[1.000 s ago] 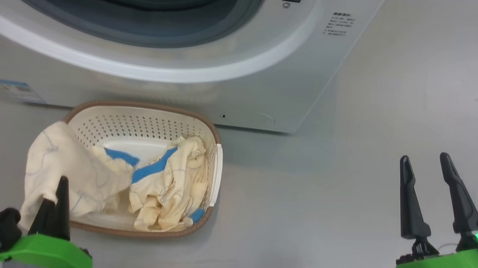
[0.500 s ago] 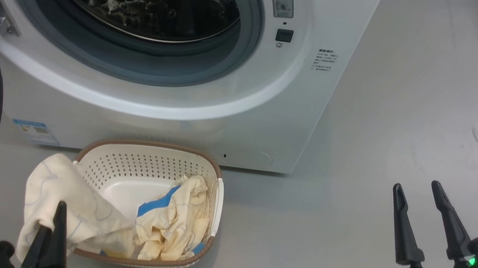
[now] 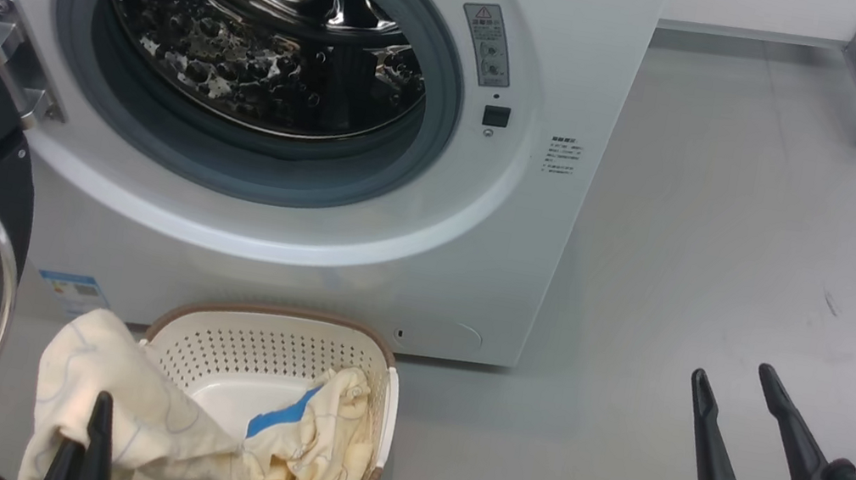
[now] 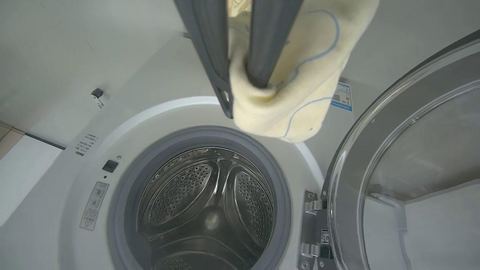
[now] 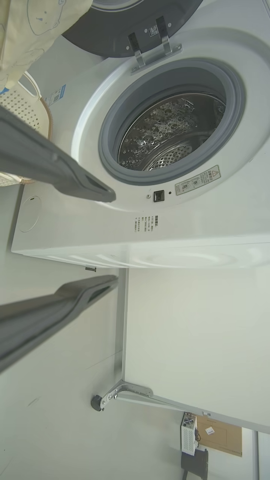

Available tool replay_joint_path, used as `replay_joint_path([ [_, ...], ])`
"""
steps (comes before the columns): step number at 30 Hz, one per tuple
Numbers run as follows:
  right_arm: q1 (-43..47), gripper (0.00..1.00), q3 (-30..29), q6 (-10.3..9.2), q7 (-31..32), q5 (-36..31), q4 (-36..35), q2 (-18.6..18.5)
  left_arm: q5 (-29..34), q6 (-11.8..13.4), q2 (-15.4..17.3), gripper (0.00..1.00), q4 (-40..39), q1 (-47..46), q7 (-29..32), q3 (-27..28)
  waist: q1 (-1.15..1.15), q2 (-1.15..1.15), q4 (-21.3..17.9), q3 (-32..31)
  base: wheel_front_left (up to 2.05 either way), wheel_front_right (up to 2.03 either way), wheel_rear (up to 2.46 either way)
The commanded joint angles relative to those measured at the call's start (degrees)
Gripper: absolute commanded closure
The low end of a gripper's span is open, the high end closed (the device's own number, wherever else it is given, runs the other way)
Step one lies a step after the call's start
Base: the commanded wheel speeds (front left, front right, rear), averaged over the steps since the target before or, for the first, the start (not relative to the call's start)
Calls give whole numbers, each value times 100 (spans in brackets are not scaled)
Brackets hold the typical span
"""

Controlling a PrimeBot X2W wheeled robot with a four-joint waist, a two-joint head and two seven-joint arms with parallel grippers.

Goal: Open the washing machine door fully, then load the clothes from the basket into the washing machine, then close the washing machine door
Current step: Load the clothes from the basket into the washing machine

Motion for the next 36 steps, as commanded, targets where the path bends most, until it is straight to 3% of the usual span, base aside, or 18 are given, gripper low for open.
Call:
replay_joint_path([
  [1,-55,0,114,-16,-37,-56,-154,-91,53,-19,15,100,-261,-105,-82,218,1,0,1,-30,0,0,0],
  [21,69,0,130,-16,-37,-105,-125,-29,300,-30,14,100,-617,-121,-82,50,1,0,-170,-24,0,0,0],
  [30,-202,0,244,-16,-37,-8,-141,85,510,-52,120,100,-396,-1006,-82,-54,1,0,-350,458,0,0,0],
  [36,-479,0,305,-16,-37,49,-136,162,539,-56,419,100,135,-1882,-65,-124,1,0,-476,900,0,0,0],
])
